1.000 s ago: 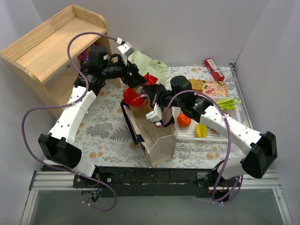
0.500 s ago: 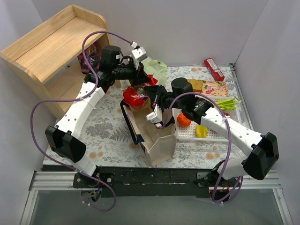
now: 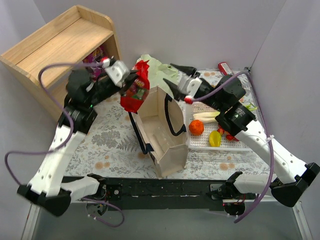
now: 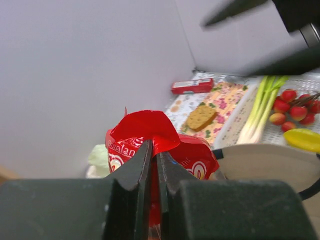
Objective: Untie the knot of the grocery bags and take out the mixed food
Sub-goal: Pick up the fake candies from the takeout bag.
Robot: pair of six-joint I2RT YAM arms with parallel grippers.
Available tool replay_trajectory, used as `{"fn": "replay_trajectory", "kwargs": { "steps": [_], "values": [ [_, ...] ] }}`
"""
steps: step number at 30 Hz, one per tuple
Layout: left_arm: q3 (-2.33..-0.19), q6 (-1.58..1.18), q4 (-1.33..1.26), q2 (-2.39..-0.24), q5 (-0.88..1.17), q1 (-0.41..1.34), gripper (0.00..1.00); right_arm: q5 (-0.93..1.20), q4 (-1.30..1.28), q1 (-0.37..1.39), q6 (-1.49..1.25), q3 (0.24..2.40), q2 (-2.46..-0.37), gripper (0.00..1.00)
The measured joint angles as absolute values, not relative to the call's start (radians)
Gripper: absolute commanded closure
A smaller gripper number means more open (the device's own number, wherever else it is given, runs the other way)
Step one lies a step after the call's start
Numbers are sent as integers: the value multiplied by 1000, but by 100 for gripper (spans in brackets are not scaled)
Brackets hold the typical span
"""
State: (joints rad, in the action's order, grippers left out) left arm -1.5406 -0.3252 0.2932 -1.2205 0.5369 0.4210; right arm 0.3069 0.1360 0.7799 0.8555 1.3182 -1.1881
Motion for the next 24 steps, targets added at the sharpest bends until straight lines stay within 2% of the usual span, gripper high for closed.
{"fn": "replay_trajectory", "kwargs": {
  "steps": [4, 8, 10, 12, 24],
  "values": [
    [-1299, -259, 140, -967, 504, 419, 100, 298, 187, 696, 491, 1420, -1226, 39],
    [-1351, -257, 71, -961, 504, 419, 100, 421, 258, 596, 124, 1501, -1339, 39],
    [-1386, -258, 43, -989, 503, 424, 100, 519, 306, 575, -39, 1500, -1398, 35],
    [-1411, -259, 33, -1016, 493, 426, 100, 582, 331, 580, -143, 1480, -1434, 31],
    [-1455, -255, 123, -1047, 457, 420, 100, 697, 454, 616, -427, 1483, -1488, 29]
  ]
}}
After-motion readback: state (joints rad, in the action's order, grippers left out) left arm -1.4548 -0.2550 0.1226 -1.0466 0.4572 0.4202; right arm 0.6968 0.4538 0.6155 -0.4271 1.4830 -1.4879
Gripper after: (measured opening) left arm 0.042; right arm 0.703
